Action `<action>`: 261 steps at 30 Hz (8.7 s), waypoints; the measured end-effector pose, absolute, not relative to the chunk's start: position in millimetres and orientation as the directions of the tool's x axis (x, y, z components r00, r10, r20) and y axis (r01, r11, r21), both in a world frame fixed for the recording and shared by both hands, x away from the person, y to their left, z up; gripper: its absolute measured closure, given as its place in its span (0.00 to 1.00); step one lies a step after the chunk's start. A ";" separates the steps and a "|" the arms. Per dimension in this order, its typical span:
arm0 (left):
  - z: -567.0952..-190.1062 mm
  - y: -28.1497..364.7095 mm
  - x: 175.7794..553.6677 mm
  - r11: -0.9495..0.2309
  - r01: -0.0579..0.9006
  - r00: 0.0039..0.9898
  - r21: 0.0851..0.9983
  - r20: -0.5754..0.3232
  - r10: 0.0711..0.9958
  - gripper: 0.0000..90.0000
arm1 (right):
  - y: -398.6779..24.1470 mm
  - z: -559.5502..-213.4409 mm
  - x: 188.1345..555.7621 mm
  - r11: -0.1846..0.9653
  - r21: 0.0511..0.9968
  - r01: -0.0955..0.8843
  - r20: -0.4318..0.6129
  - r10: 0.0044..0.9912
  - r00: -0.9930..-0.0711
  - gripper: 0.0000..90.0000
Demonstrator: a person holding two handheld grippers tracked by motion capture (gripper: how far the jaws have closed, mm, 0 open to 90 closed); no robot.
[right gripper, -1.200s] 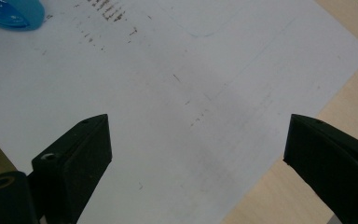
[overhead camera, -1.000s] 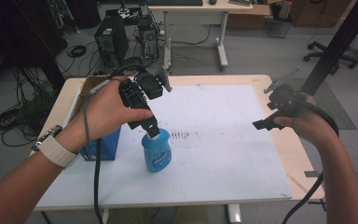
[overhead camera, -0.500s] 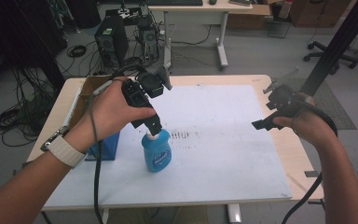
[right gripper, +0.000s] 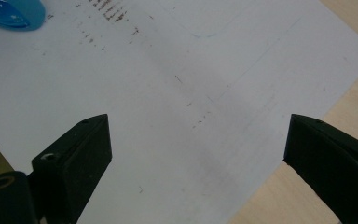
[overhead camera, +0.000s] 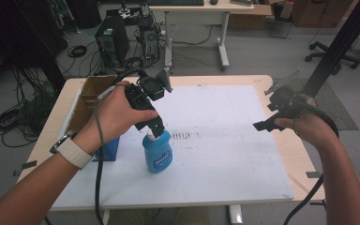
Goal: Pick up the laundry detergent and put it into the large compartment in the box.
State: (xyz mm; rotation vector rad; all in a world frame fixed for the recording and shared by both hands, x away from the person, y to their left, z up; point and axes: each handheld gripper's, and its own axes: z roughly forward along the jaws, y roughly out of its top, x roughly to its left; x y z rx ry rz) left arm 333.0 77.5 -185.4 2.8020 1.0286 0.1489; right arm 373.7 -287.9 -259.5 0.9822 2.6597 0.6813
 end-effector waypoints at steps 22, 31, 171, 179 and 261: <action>-218.1 74.3 341.0 -0.745 0.645 0.752 0.169 0.037 0.659 0.10 | -286.3 -266.3 376.3 0.672 0.491 0.554 -0.041 0.653 -0.756 0.08; -232.1 72.8 344.4 -0.746 0.646 0.753 0.159 0.029 0.658 0.10 | -289.3 -269.2 376.1 0.672 0.486 0.559 -0.038 0.655 -0.755 0.08; -242.9 79.4 351.0 -0.675 0.724 0.682 0.142 0.004 0.732 0.41 | -289.6 -282.5 377.8 0.670 0.475 0.571 -0.014 0.654 -0.756 0.08; -229.5 84.7 349.7 -0.659 0.735 0.667 0.155 0.005 0.745 0.41 | -288.3 -283.5 378.5 0.672 0.474 0.569 -0.013 0.651 -0.759 0.08; -92.1 167.2 377.5 -0.341 0.909 0.342 0.238 0.037 0.939 0.41 | -281.0 -278.7 386.5 0.681 0.490 0.544 -0.013 0.629 -0.777 0.08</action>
